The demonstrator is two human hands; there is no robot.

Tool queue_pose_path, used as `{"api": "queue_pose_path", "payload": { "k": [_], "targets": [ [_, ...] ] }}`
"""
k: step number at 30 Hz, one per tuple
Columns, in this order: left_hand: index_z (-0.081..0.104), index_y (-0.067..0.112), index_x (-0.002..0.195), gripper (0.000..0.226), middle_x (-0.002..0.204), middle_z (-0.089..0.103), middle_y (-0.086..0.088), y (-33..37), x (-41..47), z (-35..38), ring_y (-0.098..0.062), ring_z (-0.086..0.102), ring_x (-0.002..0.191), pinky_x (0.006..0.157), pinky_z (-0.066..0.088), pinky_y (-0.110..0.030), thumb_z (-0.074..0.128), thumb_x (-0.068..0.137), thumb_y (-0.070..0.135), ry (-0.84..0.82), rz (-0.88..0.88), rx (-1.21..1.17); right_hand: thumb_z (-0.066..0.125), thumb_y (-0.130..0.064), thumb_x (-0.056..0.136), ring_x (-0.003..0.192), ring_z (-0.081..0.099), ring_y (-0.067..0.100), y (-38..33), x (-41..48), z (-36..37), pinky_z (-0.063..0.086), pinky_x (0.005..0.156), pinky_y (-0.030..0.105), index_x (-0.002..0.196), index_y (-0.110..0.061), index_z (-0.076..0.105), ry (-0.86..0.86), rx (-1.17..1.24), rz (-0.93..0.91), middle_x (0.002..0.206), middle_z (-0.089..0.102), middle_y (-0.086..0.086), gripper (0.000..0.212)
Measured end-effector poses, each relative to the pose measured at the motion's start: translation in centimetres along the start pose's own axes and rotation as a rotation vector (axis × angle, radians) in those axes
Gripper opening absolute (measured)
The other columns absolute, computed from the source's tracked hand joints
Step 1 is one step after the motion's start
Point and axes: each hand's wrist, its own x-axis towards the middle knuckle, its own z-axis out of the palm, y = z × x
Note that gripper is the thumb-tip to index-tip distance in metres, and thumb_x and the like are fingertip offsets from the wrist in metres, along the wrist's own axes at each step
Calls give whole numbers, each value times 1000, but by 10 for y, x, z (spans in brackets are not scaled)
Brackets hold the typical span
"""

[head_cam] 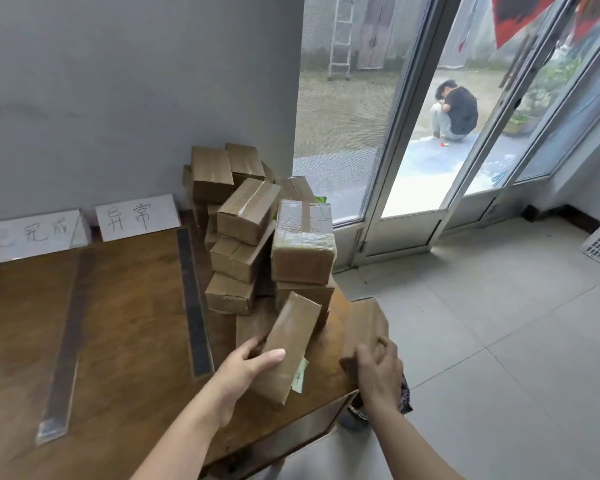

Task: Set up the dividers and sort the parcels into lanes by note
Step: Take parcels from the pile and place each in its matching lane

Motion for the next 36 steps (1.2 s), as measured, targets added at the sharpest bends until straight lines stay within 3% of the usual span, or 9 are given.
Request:
{"api": "queue_pose_path", "payload": {
  "k": [4,9,19,21,23,26,28,32,36],
  "targets": [
    [60,18,125,49,109,74,-11,-4,-6,12,-28,67,103,87,52,-41,64,81,41,-92,-47,-409,51,-56,67,81,62,31,5,-1,-13,50,67,38,94,-9,66,-102,819,349,91,67,18,56],
    [60,7,124,51,116,68,-22,-13,-12,26,-38,63,106,94,47,-53,56,84,37,-150,-122,-717,37,-47,87,83,60,31,15,-11,-29,45,64,30,100,-12,67,-341,1075,341,91,66,16,49],
    [52,21,138,45,130,63,-13,-31,-13,40,-36,59,121,102,42,-61,37,99,38,-144,-46,-753,52,-49,76,74,58,31,28,-13,-34,39,63,33,86,-8,71,-489,977,369,86,62,17,46],
    [54,24,135,62,128,66,-9,-27,-15,44,-32,61,120,104,42,-58,57,85,62,-136,3,-599,68,-57,61,86,59,33,26,-13,-32,44,66,35,103,-4,70,-515,927,345,98,64,20,67],
    [50,25,134,95,117,71,-8,-29,-13,47,-31,67,110,100,47,-57,89,51,51,-36,43,-480,75,-61,55,98,60,35,23,-13,-31,50,70,36,119,-2,66,-541,885,315,111,66,22,87],
    [48,21,129,82,101,75,-10,-26,-13,47,-33,72,94,87,55,-54,85,56,14,96,98,-455,55,-68,76,98,67,33,13,-14,-35,55,69,34,124,-9,65,-537,769,279,114,70,20,76],
    [52,19,127,77,103,75,-11,-21,-16,40,-34,72,94,83,56,-52,83,57,19,97,124,-450,50,-68,81,98,68,36,8,-9,-40,56,69,36,120,-9,66,-565,691,269,110,71,21,73],
    [55,15,127,83,113,72,-13,-10,-20,23,-34,69,102,88,55,-55,80,51,39,-55,210,-336,57,-87,59,97,70,37,-6,-3,-46,59,77,44,114,-9,71,-591,438,220,106,72,21,96],
    [56,13,126,78,118,68,-19,-7,-18,21,-39,66,108,89,55,-54,77,55,36,-170,171,-406,40,-97,62,56,63,19,-18,0,-52,46,49,22,93,-4,71,-725,319,195,79,71,12,103]
  ]
}}
